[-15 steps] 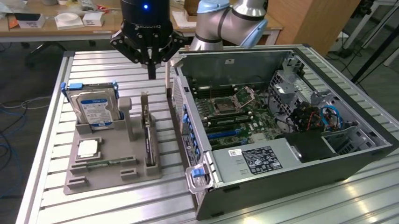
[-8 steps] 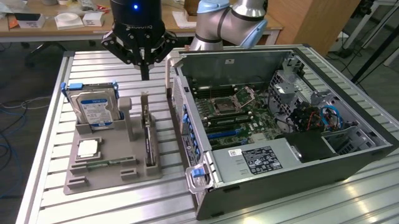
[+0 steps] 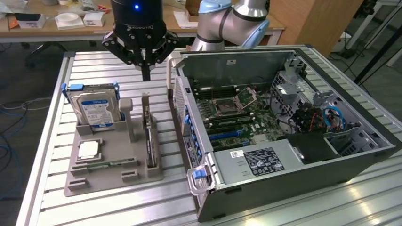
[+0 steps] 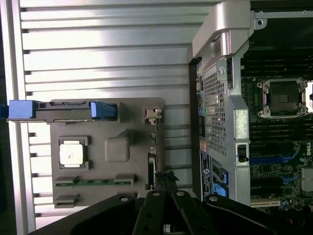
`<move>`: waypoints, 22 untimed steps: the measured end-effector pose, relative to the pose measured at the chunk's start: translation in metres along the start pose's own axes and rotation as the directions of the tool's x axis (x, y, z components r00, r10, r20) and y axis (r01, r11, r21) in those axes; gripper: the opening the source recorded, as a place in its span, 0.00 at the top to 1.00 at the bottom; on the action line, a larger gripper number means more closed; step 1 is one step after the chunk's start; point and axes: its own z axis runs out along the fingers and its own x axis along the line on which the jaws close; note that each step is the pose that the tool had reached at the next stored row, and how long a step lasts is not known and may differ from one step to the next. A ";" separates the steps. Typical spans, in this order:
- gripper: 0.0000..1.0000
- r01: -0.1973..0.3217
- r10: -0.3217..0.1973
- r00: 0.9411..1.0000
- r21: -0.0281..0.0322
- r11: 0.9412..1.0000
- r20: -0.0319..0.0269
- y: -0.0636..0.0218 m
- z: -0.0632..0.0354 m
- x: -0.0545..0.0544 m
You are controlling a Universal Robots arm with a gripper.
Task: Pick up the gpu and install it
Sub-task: 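Pick up the gpu and move the gpu toward the slot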
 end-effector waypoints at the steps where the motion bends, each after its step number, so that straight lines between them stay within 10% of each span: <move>1: 0.89 0.000 0.000 1.000 0.000 1.000 0.000 0.0000 0.0000 0.000; 13: 0.89 0.000 0.000 1.000 0.000 1.000 0.000 0.0000 0.0000 0.000; 22: 0.58 0.000 0.000 1.000 0.000 1.000 0.000 0.0000 0.0000 0.000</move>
